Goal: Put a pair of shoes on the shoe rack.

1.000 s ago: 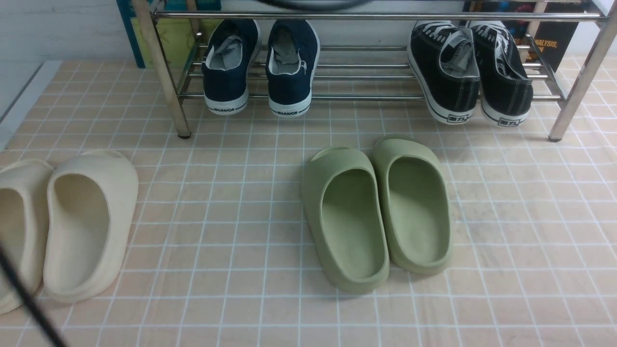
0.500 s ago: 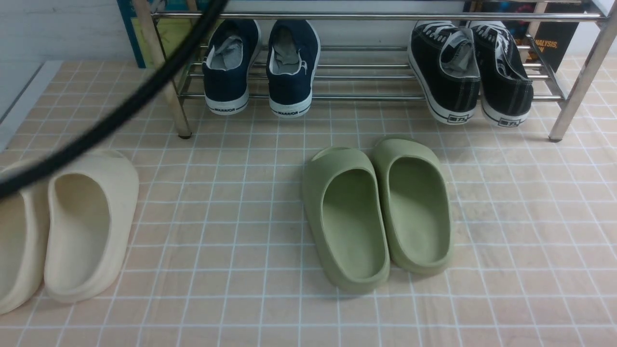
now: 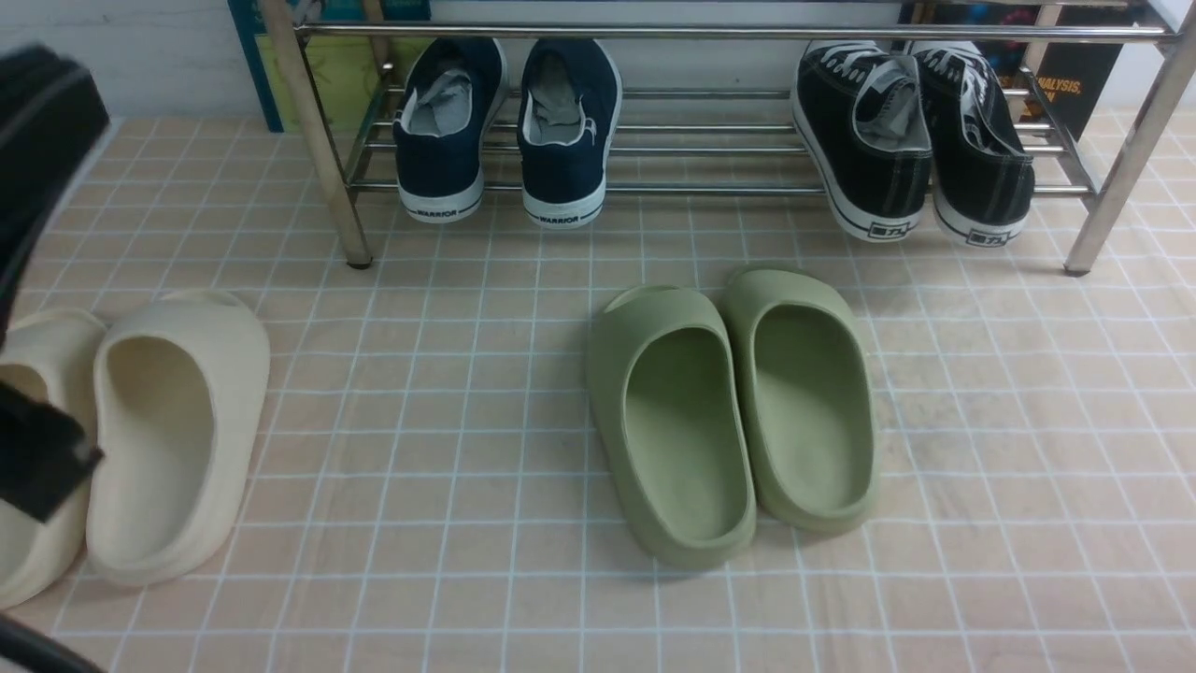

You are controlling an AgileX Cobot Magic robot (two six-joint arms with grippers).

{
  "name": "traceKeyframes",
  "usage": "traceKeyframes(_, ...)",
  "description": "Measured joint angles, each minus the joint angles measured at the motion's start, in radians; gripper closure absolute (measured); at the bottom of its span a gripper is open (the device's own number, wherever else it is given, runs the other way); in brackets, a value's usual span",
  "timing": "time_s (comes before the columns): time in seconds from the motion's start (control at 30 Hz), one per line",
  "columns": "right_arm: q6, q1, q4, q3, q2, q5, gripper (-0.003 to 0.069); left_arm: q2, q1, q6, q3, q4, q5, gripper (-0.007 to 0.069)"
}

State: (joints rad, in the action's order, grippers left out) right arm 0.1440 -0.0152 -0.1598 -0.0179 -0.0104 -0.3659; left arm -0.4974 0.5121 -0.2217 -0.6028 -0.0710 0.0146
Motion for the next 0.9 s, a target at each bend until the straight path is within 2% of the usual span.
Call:
traceKeyframes(0.3,0.000,0.000,0.000,0.000,0.000,0.000,0.0419,0.040,0.000,-0.016,0.086,-0.013,-0.005,0.0568)
traceKeyframes(0.43,0.000,0.000,0.000,0.000,0.000,0.000,0.0419,0.176,0.000,-0.129,0.086,-0.078,-0.009,0.0566)
traceKeyframes(0.53,0.000,0.000,0.000,0.000,0.000,0.000,0.0419,0.278,0.000,-0.163,0.086,-0.083,-0.015,0.0565)
traceKeyframes(0.67,0.000,0.000,0.000,0.000,0.000,0.000,0.0419,0.427,0.000,-0.168,0.083,-0.052,-0.175,0.0565)
traceKeyframes(0.7,0.000,0.000,0.000,0.000,0.000,0.000,0.0419,0.447,0.000,-0.149,0.083,-0.042,-0.258,0.0564)
traceKeyframes(0.8,0.000,0.000,0.000,0.000,0.000,0.000,0.0419,0.468,0.000,-0.073,0.093,-0.026,-0.440,0.0565)
traceKeyframes(0.9,0.000,0.000,0.000,0.000,0.000,0.000,0.0419,0.469,0.000,0.051,0.141,-0.023,-0.517,0.0588)
